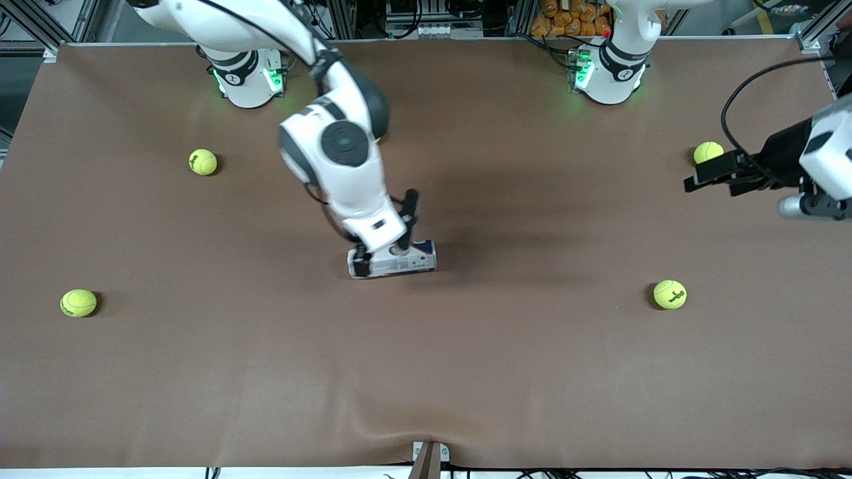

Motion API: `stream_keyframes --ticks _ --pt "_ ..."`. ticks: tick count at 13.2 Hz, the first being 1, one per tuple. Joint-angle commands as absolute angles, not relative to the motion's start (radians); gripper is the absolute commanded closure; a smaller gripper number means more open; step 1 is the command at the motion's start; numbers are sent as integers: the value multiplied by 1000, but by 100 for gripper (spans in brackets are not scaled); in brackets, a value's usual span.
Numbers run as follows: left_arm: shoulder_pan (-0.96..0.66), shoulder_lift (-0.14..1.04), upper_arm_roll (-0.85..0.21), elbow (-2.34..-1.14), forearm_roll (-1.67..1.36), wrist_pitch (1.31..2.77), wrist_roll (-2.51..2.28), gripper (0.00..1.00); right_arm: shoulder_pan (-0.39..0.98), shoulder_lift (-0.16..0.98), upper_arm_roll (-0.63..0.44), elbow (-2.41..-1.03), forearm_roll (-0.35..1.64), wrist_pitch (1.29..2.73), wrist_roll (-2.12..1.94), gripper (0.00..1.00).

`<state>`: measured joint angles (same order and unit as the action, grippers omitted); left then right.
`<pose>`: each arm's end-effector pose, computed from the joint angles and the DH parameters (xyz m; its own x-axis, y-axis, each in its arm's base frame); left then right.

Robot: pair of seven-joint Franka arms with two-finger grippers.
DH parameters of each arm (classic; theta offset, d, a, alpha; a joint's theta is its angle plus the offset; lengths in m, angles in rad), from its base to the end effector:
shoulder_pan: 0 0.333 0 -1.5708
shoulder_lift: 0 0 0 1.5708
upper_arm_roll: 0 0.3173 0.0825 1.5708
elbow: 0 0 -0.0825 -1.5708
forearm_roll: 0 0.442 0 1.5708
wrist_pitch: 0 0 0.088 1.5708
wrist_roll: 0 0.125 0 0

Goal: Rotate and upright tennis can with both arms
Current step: 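Open and withdraw the right gripper while the left gripper approaches the can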

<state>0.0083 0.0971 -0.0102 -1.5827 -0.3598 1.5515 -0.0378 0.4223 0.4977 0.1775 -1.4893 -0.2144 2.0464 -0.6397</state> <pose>0.6333 -0.0456 0.5476 0.9898 0.0266 -0.1399 0.0740 -0.9354 0.3459 0.6434 0.4000 0.3548 0.2613 0.9651 -0.0153 0.9578 -0.2573 0.1284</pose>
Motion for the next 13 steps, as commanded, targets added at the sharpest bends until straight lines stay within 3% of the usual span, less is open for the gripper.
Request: stream_keyframes --ticks 1,8,13 --pt "17 135 -17 -1589 -452 1568 -21 0 263 414 195 -1519 -186 2002 -601 0" --pt "-6 161 -90 -1749 -666 1793 3 0 14 217 190 -1529 -143 1834 -499 0" --pt "-5 153 -124 -1819 -753 1852 3 0 2 75 42 -1534 -53 1602 -301 0"
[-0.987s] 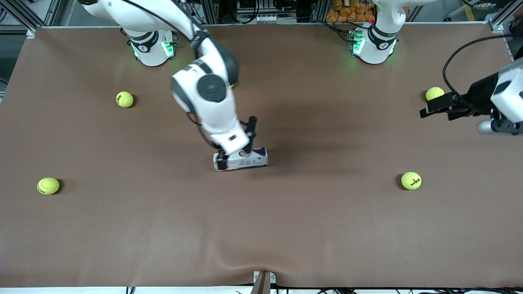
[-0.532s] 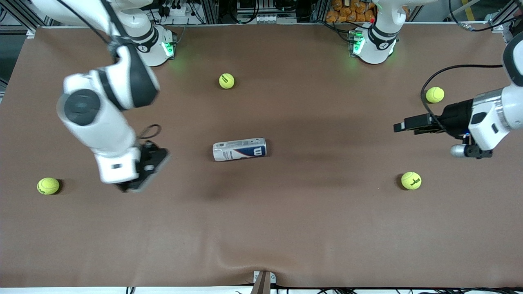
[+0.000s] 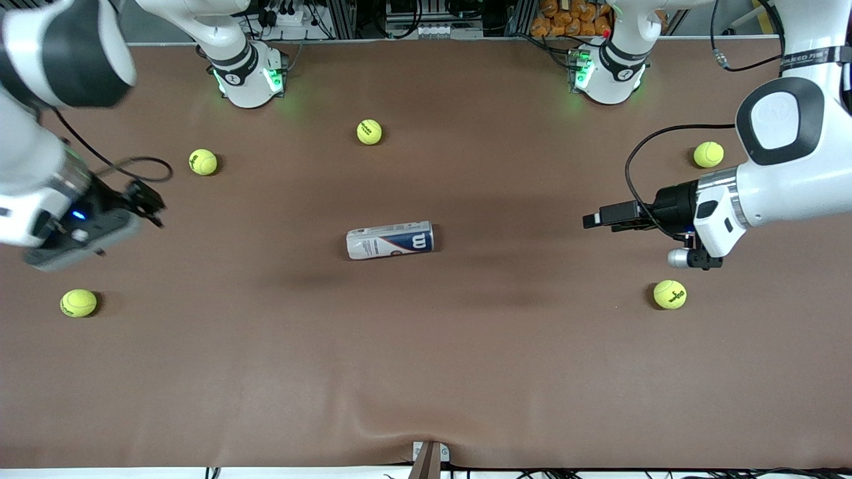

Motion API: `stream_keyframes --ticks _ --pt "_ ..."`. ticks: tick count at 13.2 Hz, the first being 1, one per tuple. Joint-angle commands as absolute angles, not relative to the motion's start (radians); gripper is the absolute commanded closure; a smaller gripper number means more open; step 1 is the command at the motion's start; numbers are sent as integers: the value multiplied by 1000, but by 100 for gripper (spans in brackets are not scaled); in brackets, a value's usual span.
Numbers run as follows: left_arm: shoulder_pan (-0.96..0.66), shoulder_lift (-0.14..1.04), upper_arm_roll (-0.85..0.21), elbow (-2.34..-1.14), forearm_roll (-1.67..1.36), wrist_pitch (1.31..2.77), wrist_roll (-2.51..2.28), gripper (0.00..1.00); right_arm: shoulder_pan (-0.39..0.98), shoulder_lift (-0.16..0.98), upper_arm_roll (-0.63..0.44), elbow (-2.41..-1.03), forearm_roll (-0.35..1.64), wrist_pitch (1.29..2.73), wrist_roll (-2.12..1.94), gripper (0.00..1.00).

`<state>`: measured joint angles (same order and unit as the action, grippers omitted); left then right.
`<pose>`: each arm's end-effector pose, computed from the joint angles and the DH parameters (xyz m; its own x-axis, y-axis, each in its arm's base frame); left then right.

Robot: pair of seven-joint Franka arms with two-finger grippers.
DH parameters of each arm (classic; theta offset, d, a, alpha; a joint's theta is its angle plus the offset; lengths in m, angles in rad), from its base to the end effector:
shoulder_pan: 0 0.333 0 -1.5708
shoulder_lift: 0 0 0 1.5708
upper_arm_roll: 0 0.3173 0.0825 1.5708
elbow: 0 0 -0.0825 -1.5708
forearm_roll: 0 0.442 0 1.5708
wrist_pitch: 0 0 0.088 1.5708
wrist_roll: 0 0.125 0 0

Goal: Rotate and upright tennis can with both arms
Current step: 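Open and withdraw the right gripper while the left gripper approaches the can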

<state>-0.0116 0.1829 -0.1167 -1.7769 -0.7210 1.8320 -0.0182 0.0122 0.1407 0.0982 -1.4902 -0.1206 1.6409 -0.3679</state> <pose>0.6464 -0.1453 0.4282 0.9780 0.0571 -0.2007 0.1724 -0.7627 0.6233 0.6594 0.0549 0.5684 0.8850 0.4648 -0.0287 0.4651 -0.8792 0.1030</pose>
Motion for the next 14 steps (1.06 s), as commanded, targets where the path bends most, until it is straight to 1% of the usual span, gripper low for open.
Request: stream_keyframes --ticks 1,3,5,6,9,11,12,14 --pt "-2 147 -130 -1836 -755 1852 5 0 6 58 -3 -1534 -10 1571 -255 0" --pt "0 141 -130 -1874 -811 1882 43 0 0 29 -18 -1534 -6 1530 -157 0" --pt "-5 153 -132 -1952 -950 1978 191 0 15 -4 -50 -1537 -5 1490 -40 0" --pt "-9 172 -133 -1966 -1024 2002 245 0 38 -21 -70 -1552 -2 1486 -13 0" --pt "-26 268 -149 -1957 -1147 2057 337 0 31 -31 -90 -1566 77 1488 51 0" --pt "-75 339 -156 -1953 -1225 2162 391 0 28 -32 -86 -1565 77 1485 60 0" --pt "-109 374 -158 -1945 -1314 2201 428 0 28 -34 -87 -1562 72 1477 60 0" --pt "-156 449 -158 -1902 -1475 2217 495 0 28 -34 -89 -1557 55 1473 52 0"
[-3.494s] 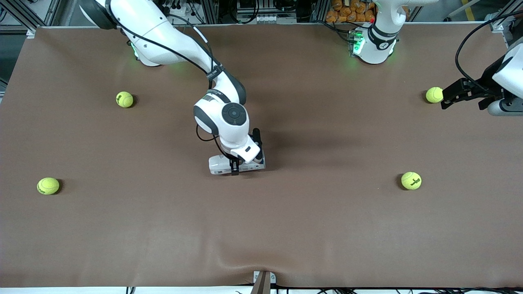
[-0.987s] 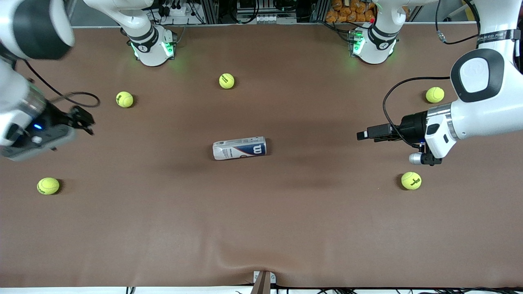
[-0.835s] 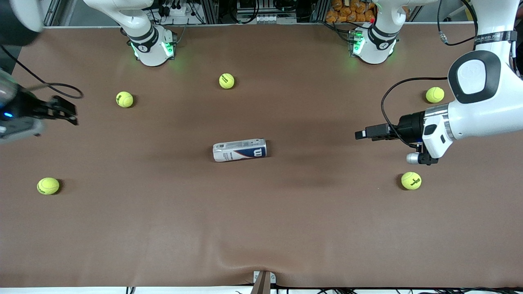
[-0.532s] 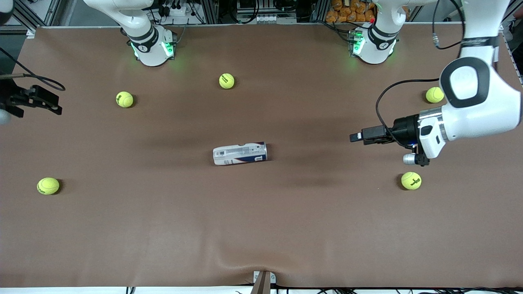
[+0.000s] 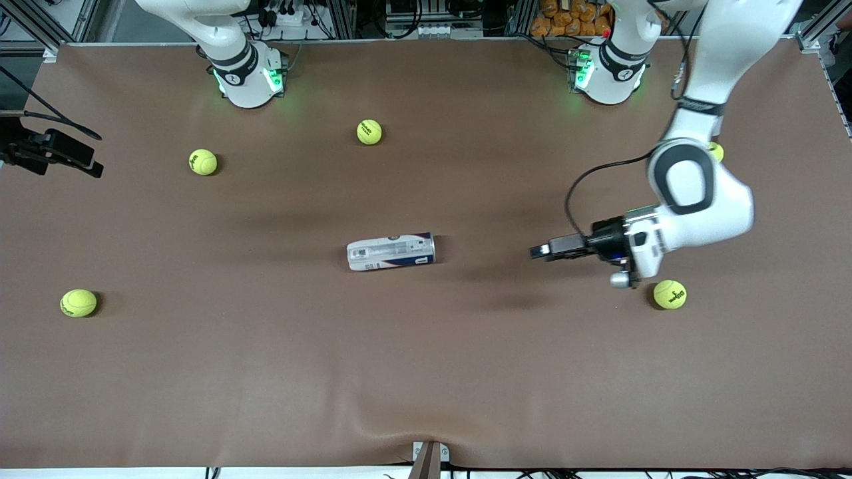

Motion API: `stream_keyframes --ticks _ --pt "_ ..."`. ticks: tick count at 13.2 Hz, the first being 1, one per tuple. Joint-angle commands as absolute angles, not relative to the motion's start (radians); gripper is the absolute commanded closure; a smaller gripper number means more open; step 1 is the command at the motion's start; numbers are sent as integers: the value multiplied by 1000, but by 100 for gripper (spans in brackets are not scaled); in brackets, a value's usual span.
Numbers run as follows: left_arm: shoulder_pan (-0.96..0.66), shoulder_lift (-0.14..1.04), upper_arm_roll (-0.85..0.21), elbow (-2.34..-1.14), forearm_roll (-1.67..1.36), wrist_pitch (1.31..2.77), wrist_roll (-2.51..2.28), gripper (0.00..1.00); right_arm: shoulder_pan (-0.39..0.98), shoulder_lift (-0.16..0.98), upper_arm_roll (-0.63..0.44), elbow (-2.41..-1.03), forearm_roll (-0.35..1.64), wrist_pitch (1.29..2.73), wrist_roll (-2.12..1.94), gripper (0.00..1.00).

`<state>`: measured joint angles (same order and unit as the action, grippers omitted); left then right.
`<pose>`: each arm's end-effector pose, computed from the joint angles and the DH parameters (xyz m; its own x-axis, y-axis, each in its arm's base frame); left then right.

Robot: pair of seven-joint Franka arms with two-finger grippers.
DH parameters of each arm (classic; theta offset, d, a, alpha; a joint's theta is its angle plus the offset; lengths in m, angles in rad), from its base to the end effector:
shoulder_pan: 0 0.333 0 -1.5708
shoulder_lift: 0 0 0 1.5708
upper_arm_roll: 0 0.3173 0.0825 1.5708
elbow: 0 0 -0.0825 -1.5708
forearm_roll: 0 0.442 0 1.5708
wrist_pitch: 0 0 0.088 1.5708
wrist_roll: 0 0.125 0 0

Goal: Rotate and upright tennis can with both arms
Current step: 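Grasp the open end of the can with the left gripper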

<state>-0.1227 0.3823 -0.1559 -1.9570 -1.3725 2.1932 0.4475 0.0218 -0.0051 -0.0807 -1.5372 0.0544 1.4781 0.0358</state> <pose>0.6292 -0.2288 0.2471 0.9737 0.1707 -0.1506 0.2128 -0.4474 0.8686 0.5999 -0.0283 0.6209 0.9944 -0.0894 -0.0558 -0.0923 -0.9943 -0.0528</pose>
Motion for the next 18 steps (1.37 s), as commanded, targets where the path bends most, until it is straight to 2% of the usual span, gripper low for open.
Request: stream_keyframes --ticks 1,5,18 --pt "-173 475 -158 -1884 -1501 2220 508 0 26 -34 -90 -1557 54 1462 49 0" --pt "-189 581 -169 -1841 -1586 2217 639 0 28 -28 -89 -1536 18 1427 55 0" --pt "-221 713 -267 -1838 -1669 2210 831 0 12 -23 -92 -1509 5 1430 44 0"
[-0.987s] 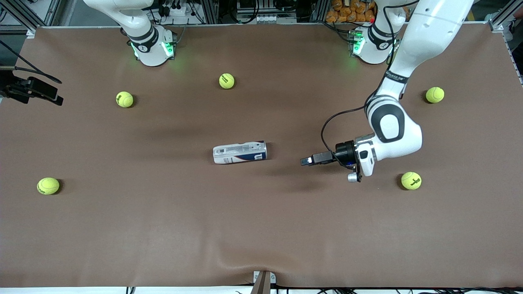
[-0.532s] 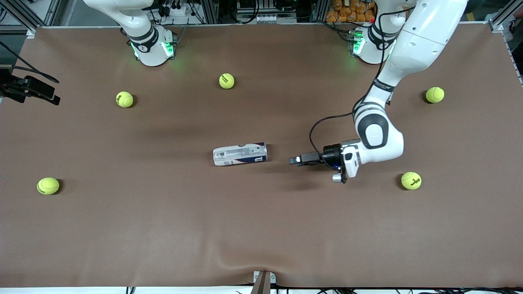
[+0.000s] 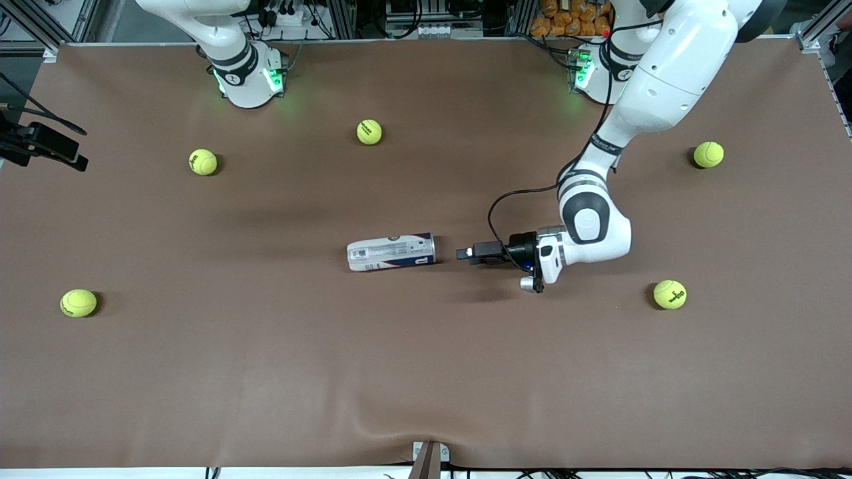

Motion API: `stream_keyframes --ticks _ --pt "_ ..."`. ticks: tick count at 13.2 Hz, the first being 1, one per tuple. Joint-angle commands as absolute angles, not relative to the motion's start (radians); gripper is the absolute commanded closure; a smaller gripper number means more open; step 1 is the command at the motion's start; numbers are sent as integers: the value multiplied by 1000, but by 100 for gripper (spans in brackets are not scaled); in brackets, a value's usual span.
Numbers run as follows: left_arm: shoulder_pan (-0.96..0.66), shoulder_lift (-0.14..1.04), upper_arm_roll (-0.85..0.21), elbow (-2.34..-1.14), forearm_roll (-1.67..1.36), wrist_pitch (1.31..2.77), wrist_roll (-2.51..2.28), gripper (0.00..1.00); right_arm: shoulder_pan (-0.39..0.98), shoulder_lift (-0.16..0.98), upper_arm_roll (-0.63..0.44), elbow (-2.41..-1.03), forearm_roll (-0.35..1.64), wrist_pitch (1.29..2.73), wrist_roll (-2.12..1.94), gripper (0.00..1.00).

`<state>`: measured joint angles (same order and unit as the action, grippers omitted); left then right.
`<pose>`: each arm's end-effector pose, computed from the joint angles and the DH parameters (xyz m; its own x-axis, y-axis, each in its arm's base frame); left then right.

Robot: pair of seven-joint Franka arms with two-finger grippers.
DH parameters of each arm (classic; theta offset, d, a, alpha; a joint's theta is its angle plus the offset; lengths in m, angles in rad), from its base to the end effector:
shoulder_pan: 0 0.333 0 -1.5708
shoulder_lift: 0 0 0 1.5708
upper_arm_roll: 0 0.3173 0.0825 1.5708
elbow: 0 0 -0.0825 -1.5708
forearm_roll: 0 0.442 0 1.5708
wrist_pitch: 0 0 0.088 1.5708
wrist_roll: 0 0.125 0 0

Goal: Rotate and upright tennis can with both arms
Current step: 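Grasp the open end of the can with the left gripper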

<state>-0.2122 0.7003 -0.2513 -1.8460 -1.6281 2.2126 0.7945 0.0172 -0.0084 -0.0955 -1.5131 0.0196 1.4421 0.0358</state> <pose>0.5831 -0.3432 0.1051 0.9888 0.0574 -0.1376 0.1489 -0.3250 0.9339 0.5938 -0.0442 0.6322 0.9918 -0.1111 -0.0633 -0.1125 -0.9935 -0.0181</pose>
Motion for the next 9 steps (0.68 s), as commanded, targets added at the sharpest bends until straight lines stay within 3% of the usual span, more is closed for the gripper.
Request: stream_keyframes --ticks 1,9 --pt "-224 721 -268 -1839 -1675 2210 833 0 12 -21 -92 -1503 3 1430 44 0" --pt "-296 791 -276 -1804 -1795 2210 897 0 0 -23 -92 -1499 5 1430 46 0"
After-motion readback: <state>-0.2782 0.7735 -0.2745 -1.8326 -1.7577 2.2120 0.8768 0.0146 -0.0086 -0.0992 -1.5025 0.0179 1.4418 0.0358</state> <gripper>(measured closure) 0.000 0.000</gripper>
